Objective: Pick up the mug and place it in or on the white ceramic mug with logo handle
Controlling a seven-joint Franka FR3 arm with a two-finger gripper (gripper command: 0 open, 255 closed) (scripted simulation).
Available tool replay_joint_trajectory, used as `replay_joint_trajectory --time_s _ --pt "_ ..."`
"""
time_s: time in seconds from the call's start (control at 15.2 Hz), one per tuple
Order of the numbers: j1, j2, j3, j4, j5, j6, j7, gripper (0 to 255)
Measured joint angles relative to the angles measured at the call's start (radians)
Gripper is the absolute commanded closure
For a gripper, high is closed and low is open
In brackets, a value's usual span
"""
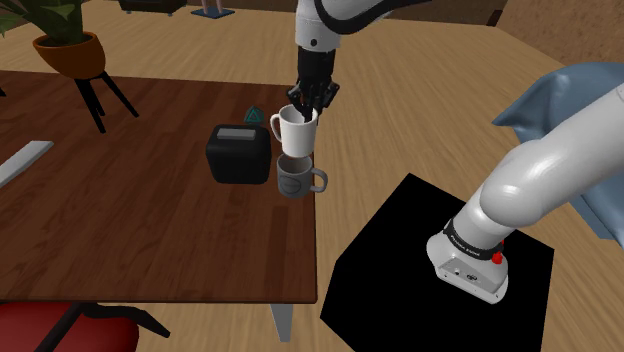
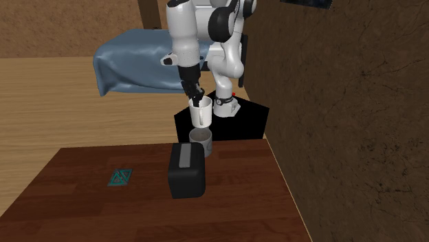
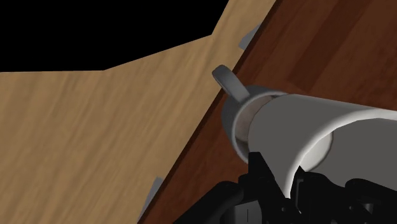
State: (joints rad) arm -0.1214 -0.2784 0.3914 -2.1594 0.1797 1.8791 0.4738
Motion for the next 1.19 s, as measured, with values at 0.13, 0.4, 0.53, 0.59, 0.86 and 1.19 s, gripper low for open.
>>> replay_joint_trajectory --time_s 0.13,0.4,0.53,0.59,0.86,1.19 --pt "0.002 0.001 0.003 -0.024 0.002 0.025 0.000 255" --pt "0.003 0.010 0.007 -0.071 0.003 0.081 -0.004 255" --pt "0.003 0.019 0.011 -0.090 0.003 0.109 -0.003 255" --pt "0.003 0.023 0.012 -0.100 0.003 0.122 -0.004 255" --pt "0.003 0.028 0.014 -0.104 0.001 0.135 -0.003 255" --pt "0.003 0.030 0.015 -0.106 0.001 0.138 -0.003 0"
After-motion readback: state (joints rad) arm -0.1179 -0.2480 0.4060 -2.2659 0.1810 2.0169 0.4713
